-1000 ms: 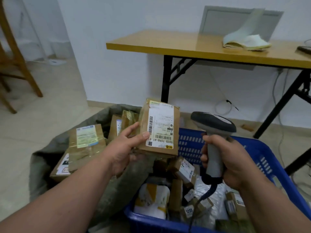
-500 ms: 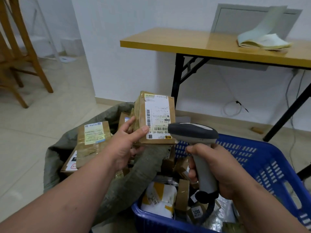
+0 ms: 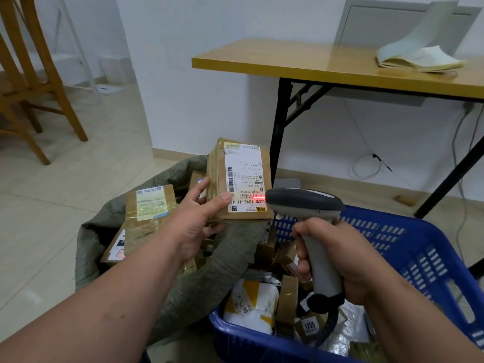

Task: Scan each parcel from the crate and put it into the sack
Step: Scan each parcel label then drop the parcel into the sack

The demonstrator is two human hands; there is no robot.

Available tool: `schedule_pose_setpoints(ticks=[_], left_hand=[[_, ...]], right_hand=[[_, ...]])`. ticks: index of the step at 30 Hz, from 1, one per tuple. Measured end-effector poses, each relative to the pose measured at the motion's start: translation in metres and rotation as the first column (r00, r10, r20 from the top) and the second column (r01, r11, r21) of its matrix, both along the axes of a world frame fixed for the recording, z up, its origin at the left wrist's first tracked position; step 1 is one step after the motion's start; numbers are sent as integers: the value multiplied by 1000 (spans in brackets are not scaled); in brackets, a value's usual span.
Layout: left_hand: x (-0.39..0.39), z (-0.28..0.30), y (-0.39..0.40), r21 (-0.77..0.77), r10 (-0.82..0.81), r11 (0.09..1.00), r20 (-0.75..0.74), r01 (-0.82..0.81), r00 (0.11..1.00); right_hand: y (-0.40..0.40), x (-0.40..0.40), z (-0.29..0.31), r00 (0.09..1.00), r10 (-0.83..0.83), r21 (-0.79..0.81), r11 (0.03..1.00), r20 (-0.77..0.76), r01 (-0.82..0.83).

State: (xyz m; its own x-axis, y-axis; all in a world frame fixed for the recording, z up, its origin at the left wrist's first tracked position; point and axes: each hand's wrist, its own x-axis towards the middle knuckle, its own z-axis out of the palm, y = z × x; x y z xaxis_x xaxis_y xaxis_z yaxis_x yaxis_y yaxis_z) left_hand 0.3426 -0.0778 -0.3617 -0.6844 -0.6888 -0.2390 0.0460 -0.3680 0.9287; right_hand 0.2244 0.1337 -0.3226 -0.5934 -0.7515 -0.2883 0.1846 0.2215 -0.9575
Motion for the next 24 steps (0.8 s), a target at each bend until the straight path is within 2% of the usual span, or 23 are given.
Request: schedule_pose_setpoints(ticks=[5,9,12,17,20,24], left_hand=[[3,0,-2,14,14,1000,1,-14,1000],[9,4,-8,15,49,999,37,-49,998],[20,8,-21,1,158,987,79,-158,984],[44,6,-48,-151,373,925,182,-349,910],[53,2,-58,-210,401,911,240,-356,884],[54,-3,-64,-167,343,937,292,-306,893]], right_hand=[[-4,1,-1,1000,-18,5,1000,14,18],[-8,1,-3,997,-62,17,998,-40,63],[-12,2,-5,992,-84,52,995,-95,90],[-23,5,-12,991,-72,121,989,-116,86],[-32,9,-16,990,-54,141,987,-128,72],[-46,13,-23,990,-43,168,984,-136,66]])
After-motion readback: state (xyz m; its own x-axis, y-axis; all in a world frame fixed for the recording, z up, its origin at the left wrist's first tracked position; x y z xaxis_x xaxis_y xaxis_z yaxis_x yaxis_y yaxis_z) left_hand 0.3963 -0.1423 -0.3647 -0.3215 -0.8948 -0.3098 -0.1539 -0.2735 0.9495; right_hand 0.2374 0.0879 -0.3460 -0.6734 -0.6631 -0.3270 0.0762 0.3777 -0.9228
